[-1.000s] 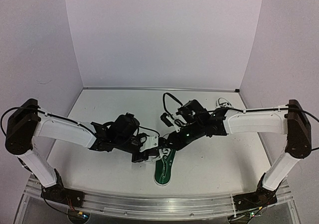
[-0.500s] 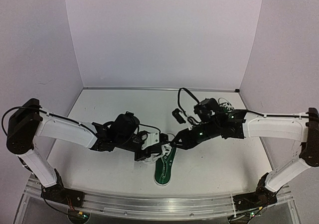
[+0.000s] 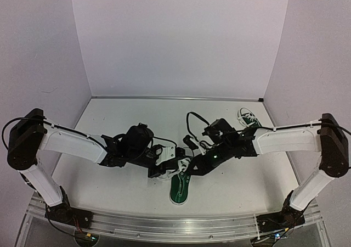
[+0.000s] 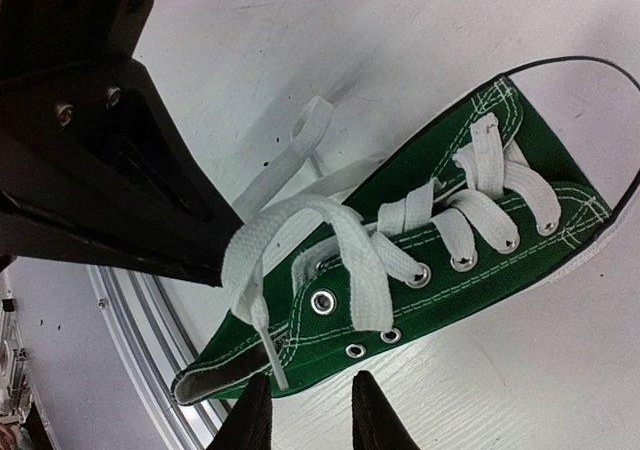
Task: Tie the shoes
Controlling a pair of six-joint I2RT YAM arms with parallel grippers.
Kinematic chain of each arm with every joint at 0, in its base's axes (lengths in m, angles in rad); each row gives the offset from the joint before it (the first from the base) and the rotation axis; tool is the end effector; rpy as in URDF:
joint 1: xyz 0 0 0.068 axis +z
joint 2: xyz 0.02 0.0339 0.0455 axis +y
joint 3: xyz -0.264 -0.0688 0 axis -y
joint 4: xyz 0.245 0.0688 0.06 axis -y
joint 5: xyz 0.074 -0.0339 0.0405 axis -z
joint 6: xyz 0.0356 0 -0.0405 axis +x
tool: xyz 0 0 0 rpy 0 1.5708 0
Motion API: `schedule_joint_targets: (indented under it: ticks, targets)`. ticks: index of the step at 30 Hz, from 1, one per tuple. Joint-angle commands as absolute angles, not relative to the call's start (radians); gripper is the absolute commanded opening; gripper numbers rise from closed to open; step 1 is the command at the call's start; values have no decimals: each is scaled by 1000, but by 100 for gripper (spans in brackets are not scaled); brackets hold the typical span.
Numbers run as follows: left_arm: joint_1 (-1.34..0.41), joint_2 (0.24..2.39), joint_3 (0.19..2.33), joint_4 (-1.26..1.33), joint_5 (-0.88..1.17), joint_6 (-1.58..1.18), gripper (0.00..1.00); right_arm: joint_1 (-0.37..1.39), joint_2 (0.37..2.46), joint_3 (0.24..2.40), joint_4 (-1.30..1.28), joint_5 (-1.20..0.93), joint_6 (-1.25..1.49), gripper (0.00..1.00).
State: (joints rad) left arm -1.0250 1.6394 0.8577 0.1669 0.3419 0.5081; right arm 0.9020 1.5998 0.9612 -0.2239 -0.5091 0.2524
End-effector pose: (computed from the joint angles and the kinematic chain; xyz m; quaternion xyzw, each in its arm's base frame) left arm 0.1674 -0.2986 0.1848 0.6633 0.5760 -0.2619 0.3996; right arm 0.1901 0.2685 0.1997 -0.3724 0.8324 0.3811 0.1524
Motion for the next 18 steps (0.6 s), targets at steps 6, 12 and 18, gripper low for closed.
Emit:
schedule_joint_targets:
  ticks: [6,12,18]
  targets:
    - [-1029,1630,873,186,371,529,0,903,1647,1041,-167,-575,205,25]
    - [-1029,1631,876,181,365,528,0,904,1670,1057,-167,-599,195,19]
    - [-1029,1632,873,185,349,523,0,903,1656,1038,-169,-601,194,1]
